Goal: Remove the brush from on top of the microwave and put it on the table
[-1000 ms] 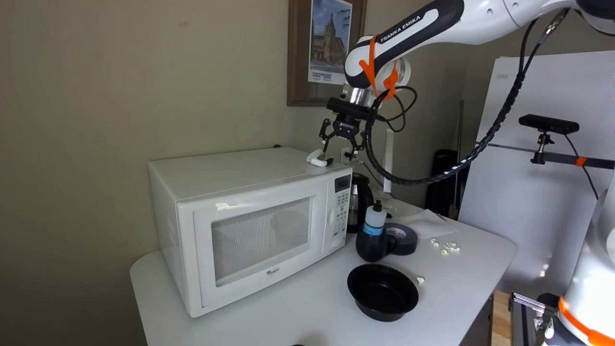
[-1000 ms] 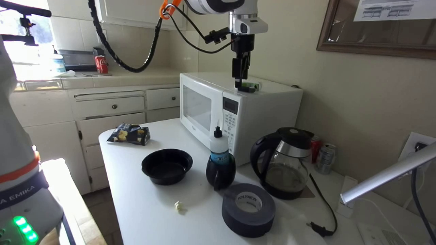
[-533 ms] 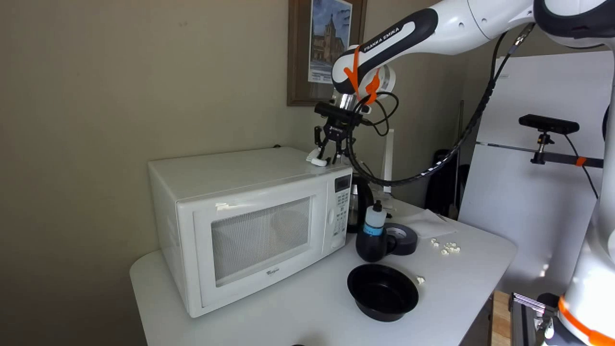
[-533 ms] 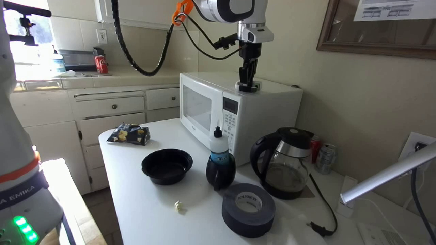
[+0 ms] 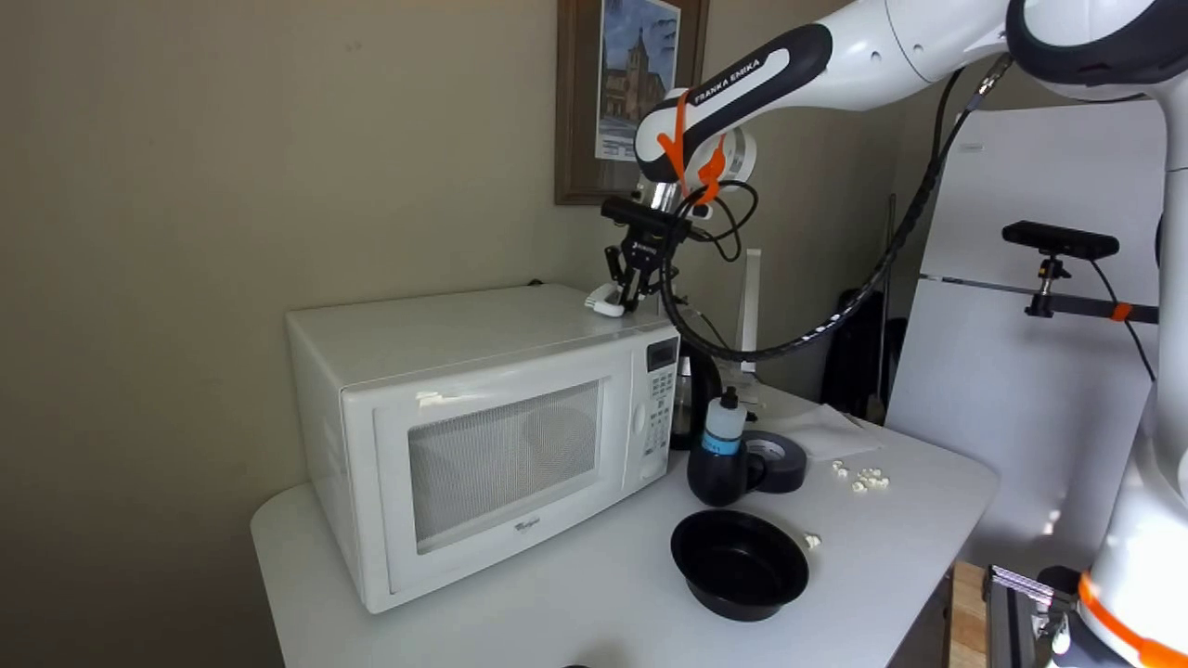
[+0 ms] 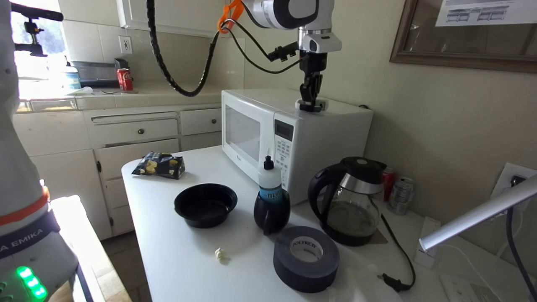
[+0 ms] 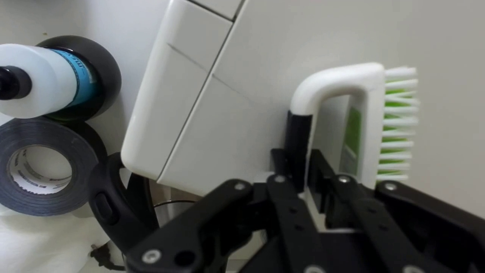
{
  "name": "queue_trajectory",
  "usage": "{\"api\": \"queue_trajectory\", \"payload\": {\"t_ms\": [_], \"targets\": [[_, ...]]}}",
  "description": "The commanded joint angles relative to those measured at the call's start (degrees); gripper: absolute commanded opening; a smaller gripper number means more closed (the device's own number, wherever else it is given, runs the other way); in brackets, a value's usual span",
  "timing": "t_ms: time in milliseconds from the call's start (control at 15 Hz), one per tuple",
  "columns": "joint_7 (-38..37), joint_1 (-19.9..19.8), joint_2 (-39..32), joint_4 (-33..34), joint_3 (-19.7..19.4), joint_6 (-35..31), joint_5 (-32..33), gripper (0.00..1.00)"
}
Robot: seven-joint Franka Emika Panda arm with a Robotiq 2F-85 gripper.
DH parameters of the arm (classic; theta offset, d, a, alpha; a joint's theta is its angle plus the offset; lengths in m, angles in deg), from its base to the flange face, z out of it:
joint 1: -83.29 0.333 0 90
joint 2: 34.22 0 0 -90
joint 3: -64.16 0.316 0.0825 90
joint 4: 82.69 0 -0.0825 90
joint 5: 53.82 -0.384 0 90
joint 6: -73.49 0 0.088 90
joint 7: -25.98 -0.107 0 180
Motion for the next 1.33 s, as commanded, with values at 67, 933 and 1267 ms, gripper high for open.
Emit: {"api": "queue_trajectory", "payload": {"t_ms": [67, 933, 1267], "targets": [[-0.2, 1.4, 5.0, -2.4, -1.3, 2.4, 3.4, 0.05], [-3.0, -3.3, 17.7, -17.9, -3.4, 9.1, 30.8, 0.05], [-6.9, -6.1, 20.1, -27.8, -4.2, 8.9, 35.6, 0.05]]}}
